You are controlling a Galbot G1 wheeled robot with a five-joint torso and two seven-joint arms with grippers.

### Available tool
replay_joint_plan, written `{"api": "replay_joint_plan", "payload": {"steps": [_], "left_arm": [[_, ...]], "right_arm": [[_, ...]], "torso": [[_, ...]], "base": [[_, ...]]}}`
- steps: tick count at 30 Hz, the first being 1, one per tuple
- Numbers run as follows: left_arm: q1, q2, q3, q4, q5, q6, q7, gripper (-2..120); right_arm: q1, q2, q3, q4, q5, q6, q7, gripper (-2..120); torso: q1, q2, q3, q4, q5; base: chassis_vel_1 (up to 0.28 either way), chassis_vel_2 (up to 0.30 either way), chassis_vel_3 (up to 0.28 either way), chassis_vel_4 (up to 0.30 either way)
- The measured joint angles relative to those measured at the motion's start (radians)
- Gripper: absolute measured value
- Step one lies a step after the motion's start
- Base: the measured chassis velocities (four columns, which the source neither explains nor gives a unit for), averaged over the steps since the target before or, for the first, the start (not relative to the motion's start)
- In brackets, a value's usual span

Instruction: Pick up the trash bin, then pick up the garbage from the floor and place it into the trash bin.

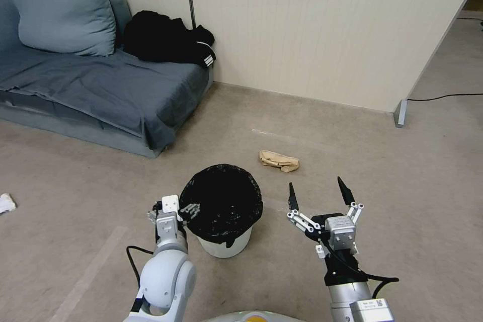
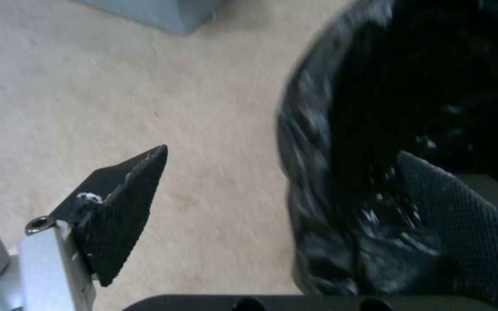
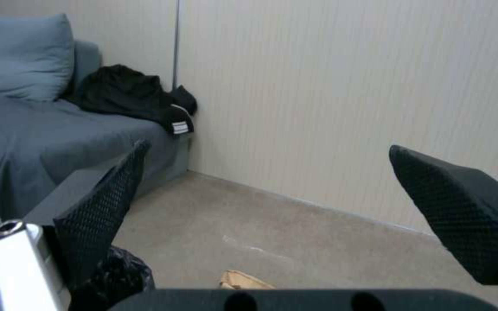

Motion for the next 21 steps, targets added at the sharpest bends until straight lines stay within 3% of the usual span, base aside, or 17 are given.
{"api": "replay_joint_plan", "payload": {"steps": [6, 12, 21], "left_arm": [[-0.001, -0.008, 0.008, 0.015, -0.028, 0.032, 0.011, 98], [-0.006, -0.023, -0.003, 0.029, -0.046, 0.051, 0.020, 91], [-0.006, -0.052, -0.012, 0.037, -0.059, 0.064, 0.041, 59]], "right_arm": [[0.003, 0.000, 0.000, -0.006, -0.006, 0.004, -0.003, 100], [0.006, 0.000, -0.001, -0.013, -0.015, 0.012, -0.007, 100], [0.006, 0.000, -0.004, -0.018, -0.024, 0.017, -0.007, 100]], "torso": [[0.000, 0.000, 0.000, 0.0000, 0.0001], [0.000, 0.000, 0.000, 0.0001, 0.0006], [0.000, 0.000, 0.000, 0.0001, 0.0006]], "base": [[0.000, 0.000, 0.000, 0.000], [0.000, 0.000, 0.000, 0.000], [0.000, 0.000, 0.000, 0.000]]}}
